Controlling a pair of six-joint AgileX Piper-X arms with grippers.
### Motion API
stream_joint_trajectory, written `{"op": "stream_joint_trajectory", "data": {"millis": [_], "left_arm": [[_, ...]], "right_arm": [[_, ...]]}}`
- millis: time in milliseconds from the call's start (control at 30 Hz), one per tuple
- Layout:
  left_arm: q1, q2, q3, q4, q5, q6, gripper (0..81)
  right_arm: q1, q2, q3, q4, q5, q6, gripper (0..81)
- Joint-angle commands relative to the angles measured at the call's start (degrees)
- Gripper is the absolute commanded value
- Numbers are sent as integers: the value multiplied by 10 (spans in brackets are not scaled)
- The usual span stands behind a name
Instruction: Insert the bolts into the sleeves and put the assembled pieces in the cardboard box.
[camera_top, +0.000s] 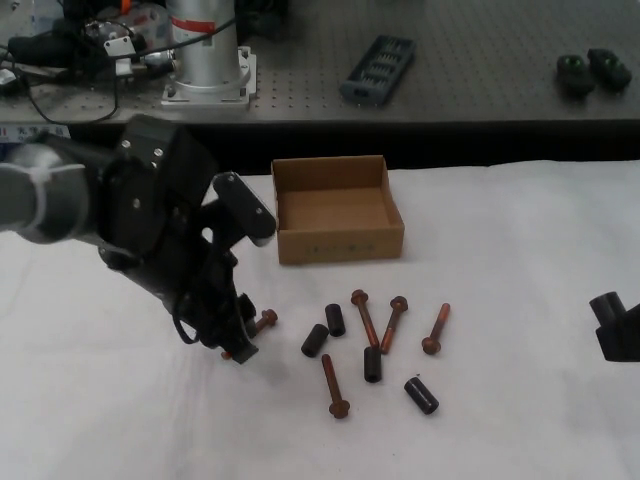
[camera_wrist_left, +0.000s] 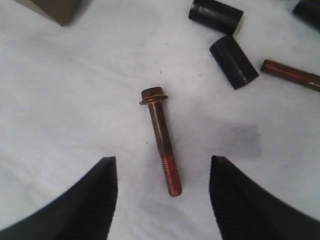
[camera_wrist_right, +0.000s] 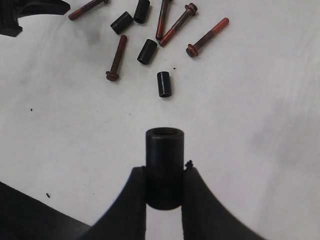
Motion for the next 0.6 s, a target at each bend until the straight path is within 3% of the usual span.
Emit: {"op": "stream_joint_trajectory", "data": {"millis": [0, 133, 267, 567], "left_arm": [[-8, 16, -7, -15, -8, 9, 410], [-21, 37, -7, -40, -12, 9, 410], [-29, 57, -7, -75, -60, 9, 410], [-29, 85, -7, -87, -58, 9, 410]], "right_arm": [[0, -4, -1, -2, -8, -4, 29], [0, -4, -1, -2, -8, -15, 29], [0, -4, -1, -2, -8, -27, 29], [-19, -3, 0, -2, -8, -27, 29]]}}
